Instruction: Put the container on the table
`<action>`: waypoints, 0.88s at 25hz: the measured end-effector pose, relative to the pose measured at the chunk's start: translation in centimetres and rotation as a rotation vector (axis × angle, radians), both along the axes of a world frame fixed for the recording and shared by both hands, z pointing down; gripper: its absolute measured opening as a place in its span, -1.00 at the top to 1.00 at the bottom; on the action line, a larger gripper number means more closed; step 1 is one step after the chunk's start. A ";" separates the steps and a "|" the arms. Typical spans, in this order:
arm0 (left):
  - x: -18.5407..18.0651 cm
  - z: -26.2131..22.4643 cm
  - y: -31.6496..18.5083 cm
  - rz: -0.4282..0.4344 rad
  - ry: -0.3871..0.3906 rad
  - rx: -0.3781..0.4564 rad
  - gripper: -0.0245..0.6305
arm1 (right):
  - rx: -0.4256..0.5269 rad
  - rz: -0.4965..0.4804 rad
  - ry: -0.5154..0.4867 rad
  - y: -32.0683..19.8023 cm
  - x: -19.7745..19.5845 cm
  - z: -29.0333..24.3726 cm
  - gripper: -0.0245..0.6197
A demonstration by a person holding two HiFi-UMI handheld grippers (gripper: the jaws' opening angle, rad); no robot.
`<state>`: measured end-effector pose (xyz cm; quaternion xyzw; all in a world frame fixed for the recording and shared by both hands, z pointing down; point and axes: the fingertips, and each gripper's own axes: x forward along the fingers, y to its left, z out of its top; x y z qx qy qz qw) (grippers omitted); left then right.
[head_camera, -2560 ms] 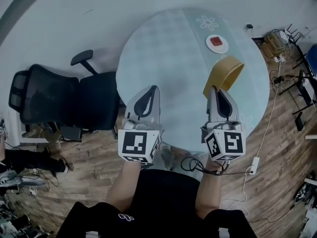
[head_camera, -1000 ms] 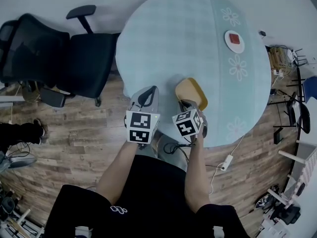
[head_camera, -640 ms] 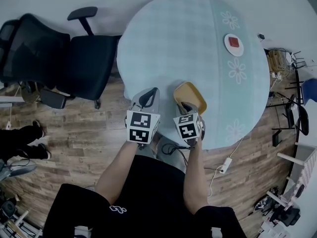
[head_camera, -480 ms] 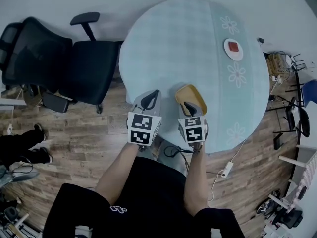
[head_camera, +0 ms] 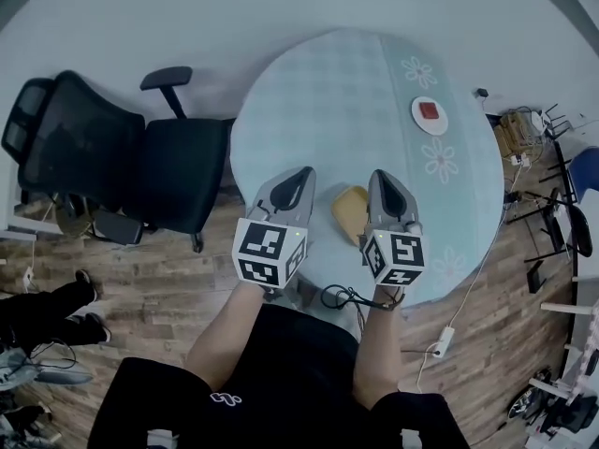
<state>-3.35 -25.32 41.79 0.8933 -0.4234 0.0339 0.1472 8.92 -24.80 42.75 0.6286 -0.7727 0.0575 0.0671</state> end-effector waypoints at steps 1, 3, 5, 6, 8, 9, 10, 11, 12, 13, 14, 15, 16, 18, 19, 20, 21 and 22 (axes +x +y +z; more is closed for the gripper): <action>-0.1 -1.3 -0.3 -0.002 0.019 0.021 0.92 | 0.054 0.016 -0.018 -0.1 0.3 -1.7 0.89; -0.3 -3.8 -0.7 -0.002 0.074 0.053 0.92 | 0.133 0.037 -0.045 -0.1 0.8 -4.5 0.89; -0.5 -6.1 -1.1 -0.002 0.120 0.090 0.92 | 0.184 0.056 -0.068 0.1 1.3 -6.6 0.90; -0.6 -7.2 -1.2 -0.004 0.134 0.110 0.92 | 0.199 0.065 -0.077 0.3 1.6 -7.4 0.90; -0.7 -8.8 -1.3 -0.005 0.153 0.149 0.92 | 0.215 0.078 -0.085 0.7 1.9 -8.7 0.90; -0.6 -9.4 -1.4 -0.006 0.156 0.164 0.92 | 0.218 0.080 -0.082 0.8 2.0 -9.2 0.90; -0.3 -9.8 -1.5 -0.007 0.155 0.176 0.92 | 0.216 0.080 -0.075 0.9 2.1 -9.7 0.90; -0.1 -10.0 -1.6 -0.006 0.157 0.181 0.92 | 0.210 0.082 -0.061 0.9 2.3 -9.9 0.90; 0.2 -10.1 -1.6 -0.003 0.165 0.181 0.92 | 0.199 0.086 -0.041 0.8 2.6 -10.1 0.90; 0.5 -10.1 -1.6 0.002 0.176 0.177 0.92 | 0.185 0.095 -0.019 0.8 2.8 -10.0 0.90; 0.8 -10.1 -1.6 0.008 0.187 0.173 0.92 | 0.172 0.106 0.000 0.8 3.1 -9.9 0.90; 1.1 -10.1 -1.5 0.014 0.191 0.171 0.92 | 0.161 0.116 0.010 0.8 3.4 -9.8 0.90; 1.3 -10.0 -1.5 0.017 0.189 0.171 0.92 | 0.156 0.120 0.011 0.9 3.5 -9.7 0.90; 1.4 -10.0 -1.7 0.017 0.185 0.175 0.92 | 0.158 0.118 0.005 0.8 3.6 -9.7 0.90; 1.4 -10.1 -1.7 0.015 0.185 0.177 0.92 | 0.160 0.116 0.005 0.7 3.6 -9.7 0.90; 1.3 -10.1 -1.8 0.013 0.186 0.178 0.92 | 0.162 0.115 0.005 0.7 3.7 -9.8 0.90; 1.3 -10.1 -1.8 0.011 0.186 0.177 0.92 | 0.164 0.114 0.005 0.6 3.7 -9.9 0.90; 1.3 -10.0 -1.9 0.009 0.185 0.176 0.92 | 0.166 0.112 0.006 0.5 3.7 -10.0 0.90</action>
